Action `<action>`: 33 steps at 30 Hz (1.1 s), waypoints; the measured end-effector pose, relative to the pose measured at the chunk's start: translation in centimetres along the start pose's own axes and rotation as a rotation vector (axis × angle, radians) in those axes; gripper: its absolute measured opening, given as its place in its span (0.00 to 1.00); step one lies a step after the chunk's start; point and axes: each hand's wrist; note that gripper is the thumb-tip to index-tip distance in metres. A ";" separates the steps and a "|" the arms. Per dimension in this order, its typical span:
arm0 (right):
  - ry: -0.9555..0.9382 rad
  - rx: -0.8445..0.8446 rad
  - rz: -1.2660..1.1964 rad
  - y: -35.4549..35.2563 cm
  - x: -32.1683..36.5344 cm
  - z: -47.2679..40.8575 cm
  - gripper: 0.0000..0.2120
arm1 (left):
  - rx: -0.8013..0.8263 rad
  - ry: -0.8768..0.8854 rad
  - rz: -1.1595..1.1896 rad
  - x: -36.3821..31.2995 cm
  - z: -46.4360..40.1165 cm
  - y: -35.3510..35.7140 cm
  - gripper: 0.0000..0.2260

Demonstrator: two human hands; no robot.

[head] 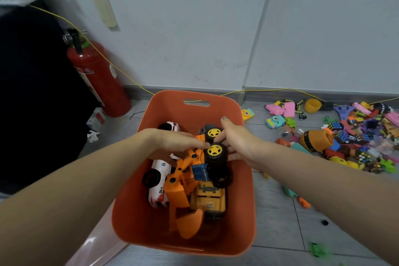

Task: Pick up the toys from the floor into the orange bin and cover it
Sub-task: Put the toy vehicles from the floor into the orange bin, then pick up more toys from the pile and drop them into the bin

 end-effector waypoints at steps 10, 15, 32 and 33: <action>-0.134 -0.120 0.321 0.0 0.4 0.9 0.32 | -0.084 0.001 -0.151 -1.6 -0.9 0.2 0.25; -0.378 -0.268 0.264 -5.7 2.5 1.9 0.27 | -0.621 0.213 -0.310 -6.6 -1.4 0.1 0.20; 0.102 -0.423 0.353 -28.2 -18.8 -2.3 0.34 | -0.213 0.113 -0.461 -15.7 -17.2 21.4 0.54; 0.125 -0.419 0.300 -28.1 -19.7 -2.8 0.35 | -0.229 0.073 -0.416 -15.1 -18.1 21.4 0.54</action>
Point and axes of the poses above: each hand's wrist, its own z-axis away from the middle knuckle, its own y-axis out of the palm, x = y × z, and after that the axes turned 6 degrees about y, right-handed
